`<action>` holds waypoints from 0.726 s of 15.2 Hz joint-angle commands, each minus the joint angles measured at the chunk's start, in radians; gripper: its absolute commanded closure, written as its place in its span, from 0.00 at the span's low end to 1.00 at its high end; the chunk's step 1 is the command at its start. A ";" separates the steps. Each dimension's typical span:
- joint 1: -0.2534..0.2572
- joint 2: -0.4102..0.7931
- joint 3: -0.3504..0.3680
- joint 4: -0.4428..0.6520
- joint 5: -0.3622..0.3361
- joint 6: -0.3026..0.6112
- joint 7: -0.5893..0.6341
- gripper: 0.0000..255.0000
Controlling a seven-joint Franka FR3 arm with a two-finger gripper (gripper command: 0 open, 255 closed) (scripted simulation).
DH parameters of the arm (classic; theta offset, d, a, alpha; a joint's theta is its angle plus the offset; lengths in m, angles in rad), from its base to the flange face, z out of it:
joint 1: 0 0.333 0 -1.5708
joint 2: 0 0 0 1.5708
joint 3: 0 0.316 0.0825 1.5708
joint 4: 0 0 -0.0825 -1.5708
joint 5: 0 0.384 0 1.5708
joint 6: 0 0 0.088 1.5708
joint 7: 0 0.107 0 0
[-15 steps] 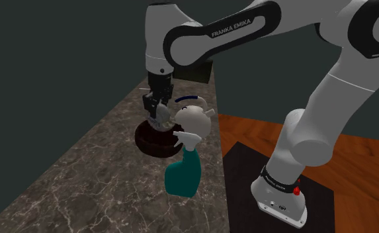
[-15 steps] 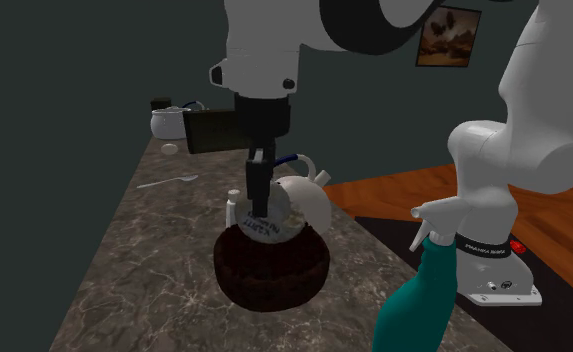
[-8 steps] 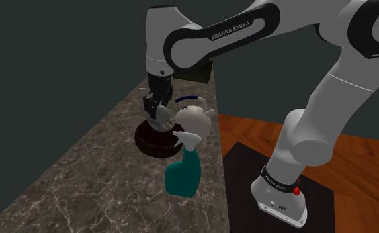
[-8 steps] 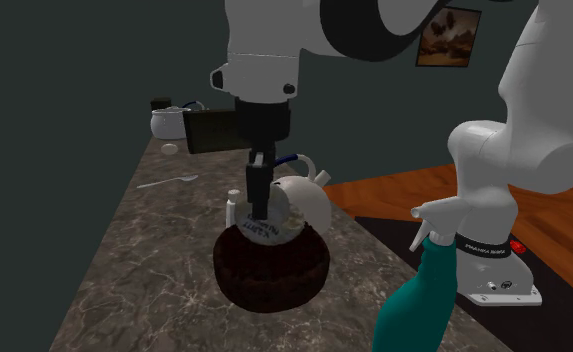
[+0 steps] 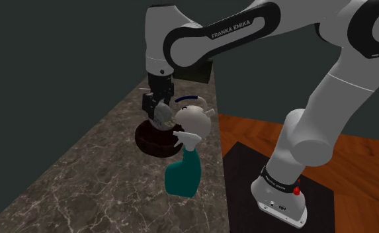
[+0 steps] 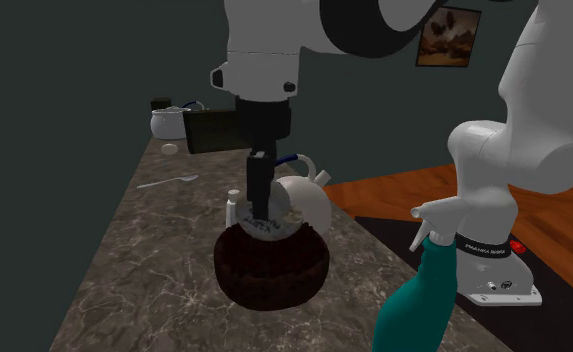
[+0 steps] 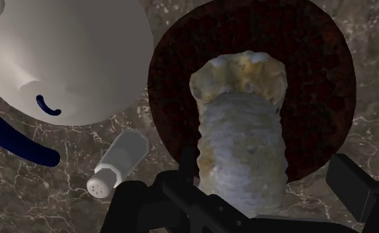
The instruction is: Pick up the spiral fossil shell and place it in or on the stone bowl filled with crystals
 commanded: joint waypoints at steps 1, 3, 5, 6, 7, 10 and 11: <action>0.002 -0.017 0.001 0.034 0.006 -0.051 -0.004 0.00; 0.003 -0.031 0.001 0.080 0.011 -0.111 -0.007 0.00; 0.003 -0.031 0.001 0.080 0.011 -0.111 -0.007 0.00; 0.003 -0.031 0.001 0.080 0.011 -0.111 -0.007 0.00; 0.003 -0.031 0.001 0.080 0.011 -0.111 -0.007 0.00; 0.003 -0.031 0.001 0.080 0.011 -0.111 -0.007 0.00; 0.003 -0.031 0.001 0.080 0.011 -0.111 -0.007 0.00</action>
